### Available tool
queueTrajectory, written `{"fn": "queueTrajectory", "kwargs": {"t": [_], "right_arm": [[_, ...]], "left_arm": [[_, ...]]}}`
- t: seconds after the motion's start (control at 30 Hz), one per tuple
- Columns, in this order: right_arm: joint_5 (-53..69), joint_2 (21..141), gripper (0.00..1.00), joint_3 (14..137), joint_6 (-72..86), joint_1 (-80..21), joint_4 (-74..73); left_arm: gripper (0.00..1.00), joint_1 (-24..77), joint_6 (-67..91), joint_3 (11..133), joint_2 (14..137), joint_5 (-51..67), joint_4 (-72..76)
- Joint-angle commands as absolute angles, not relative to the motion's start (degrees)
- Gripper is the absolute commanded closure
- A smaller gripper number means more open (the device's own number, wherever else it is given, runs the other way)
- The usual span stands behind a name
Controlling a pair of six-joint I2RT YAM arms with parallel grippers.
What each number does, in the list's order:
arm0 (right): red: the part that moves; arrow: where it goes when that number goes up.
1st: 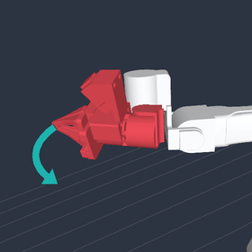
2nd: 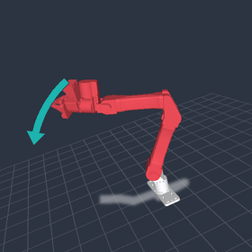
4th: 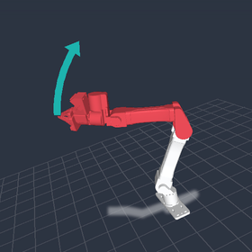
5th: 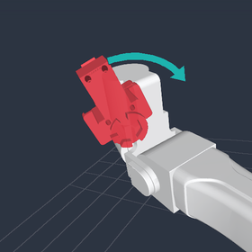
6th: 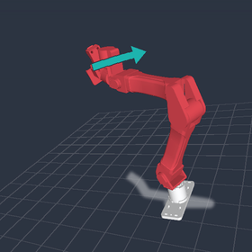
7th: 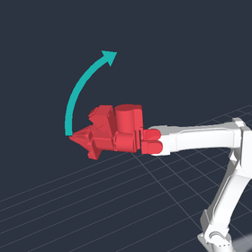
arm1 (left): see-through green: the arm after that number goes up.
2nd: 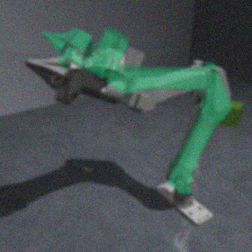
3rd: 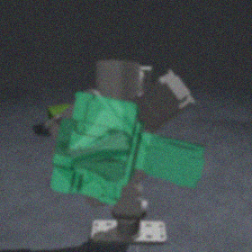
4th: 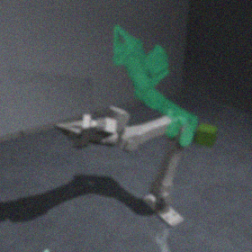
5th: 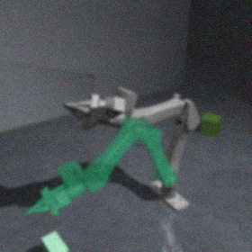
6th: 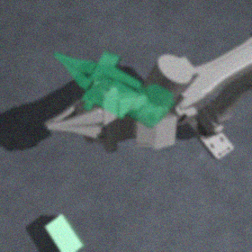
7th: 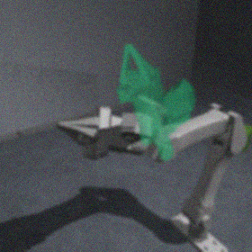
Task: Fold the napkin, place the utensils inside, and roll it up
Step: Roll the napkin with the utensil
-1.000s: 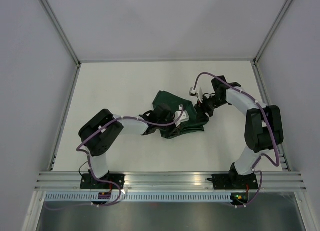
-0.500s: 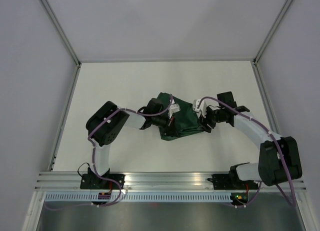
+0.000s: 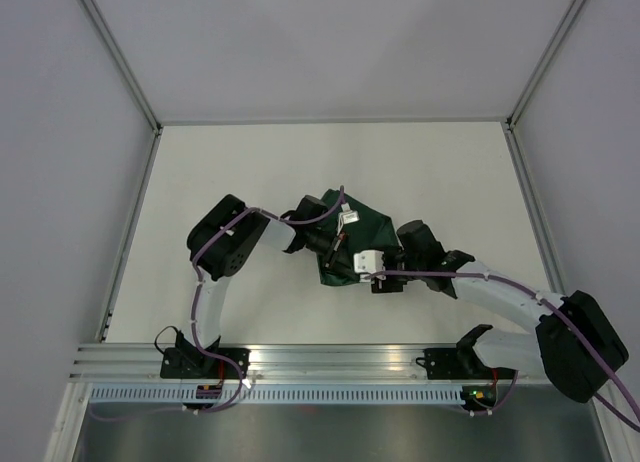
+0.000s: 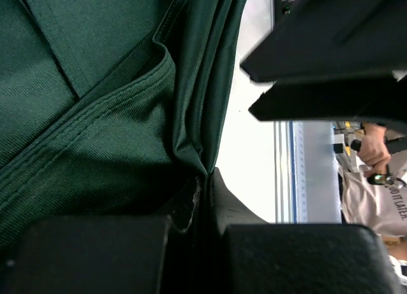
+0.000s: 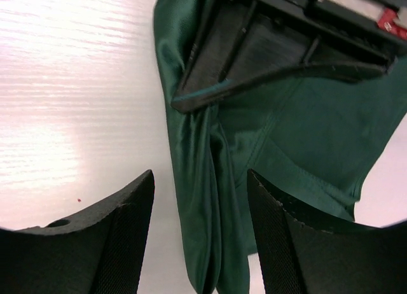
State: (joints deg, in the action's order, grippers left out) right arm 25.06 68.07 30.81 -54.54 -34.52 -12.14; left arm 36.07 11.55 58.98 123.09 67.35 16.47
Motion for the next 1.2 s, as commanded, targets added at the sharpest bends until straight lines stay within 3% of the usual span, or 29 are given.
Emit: {"fn": "queueTrajectory", "kwargs": {"t": [0.0, 0.53, 0.97, 1.17], "right_arm": [[21.1, 68.46, 0.34, 29.27, -56.86, -38.66, -7.74], [16.7, 80.76, 0.45, 30.14, -58.45, -43.51, -4.92], [16.43, 87.62, 0.72, 35.06, -59.94, -43.59, -15.72], [19.68, 93.16, 0.82, 40.86, -57.66, -43.33, -24.33]], "left_arm": [[0.98, 36.12, 10.37, 59.06, 126.82, 65.56, 10.46], [0.98, 35.6, 9.76, 61.26, 128.94, 67.85, 7.47], [0.98, 35.68, 8.88, 61.96, 128.85, 68.73, 6.06], [0.77, 35.51, 7.74, 60.29, 123.23, 64.61, 6.15]]}}
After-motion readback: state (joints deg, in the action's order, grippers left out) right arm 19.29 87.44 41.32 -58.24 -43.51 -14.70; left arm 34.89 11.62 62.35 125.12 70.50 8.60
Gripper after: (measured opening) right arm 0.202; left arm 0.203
